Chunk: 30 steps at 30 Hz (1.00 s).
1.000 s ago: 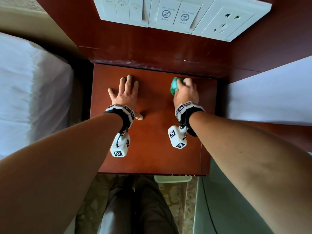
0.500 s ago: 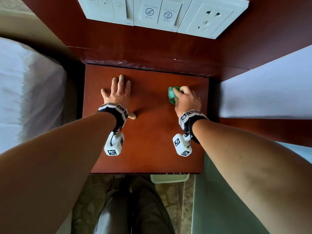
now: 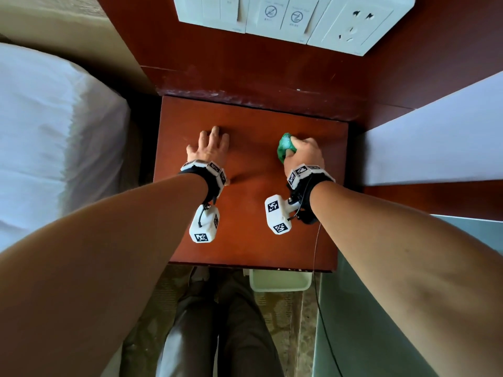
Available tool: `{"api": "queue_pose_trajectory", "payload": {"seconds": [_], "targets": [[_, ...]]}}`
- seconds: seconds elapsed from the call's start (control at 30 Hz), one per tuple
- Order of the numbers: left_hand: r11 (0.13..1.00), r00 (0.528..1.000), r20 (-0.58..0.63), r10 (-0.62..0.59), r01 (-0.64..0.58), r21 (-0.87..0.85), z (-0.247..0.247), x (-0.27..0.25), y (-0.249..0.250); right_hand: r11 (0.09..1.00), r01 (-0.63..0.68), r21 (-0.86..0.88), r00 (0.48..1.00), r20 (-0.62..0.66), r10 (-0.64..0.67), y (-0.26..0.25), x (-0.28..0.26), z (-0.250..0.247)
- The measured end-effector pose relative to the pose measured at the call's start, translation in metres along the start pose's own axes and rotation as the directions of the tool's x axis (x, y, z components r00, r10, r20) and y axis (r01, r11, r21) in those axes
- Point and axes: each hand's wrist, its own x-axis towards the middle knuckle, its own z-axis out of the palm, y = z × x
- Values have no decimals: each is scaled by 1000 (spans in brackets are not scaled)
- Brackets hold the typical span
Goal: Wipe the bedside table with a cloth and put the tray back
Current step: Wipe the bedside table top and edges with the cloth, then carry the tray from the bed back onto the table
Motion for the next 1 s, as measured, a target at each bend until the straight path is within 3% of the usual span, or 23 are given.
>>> {"api": "queue_pose_trajectory", "payload": {"seconds": [0.2,0.4,0.6,0.73,0.9,1.0], "targets": [[979,995,43,-90,96,-179,-8,-61,-37,987,163,12,973,162,-163,-60,-44,-13],[895,971,36,-236,232,-381,-12,-144,-112,952,292,94,888,344,-307,-137,-102,-24],[739,893,42,-449,397,-544,0,-234,-189,907,327,265,789,452,-417,-225,-162,-11],[637,831,54,-554,465,-615,19,-286,-237,884,336,325,683,561,-467,-281,-207,2],[468,745,131,-654,535,-703,63,-352,-289,815,466,344,544,616,-570,-340,-267,38],[365,692,191,-696,571,-735,94,-393,-317,796,521,308,458,686,-565,-377,-314,48]]}}
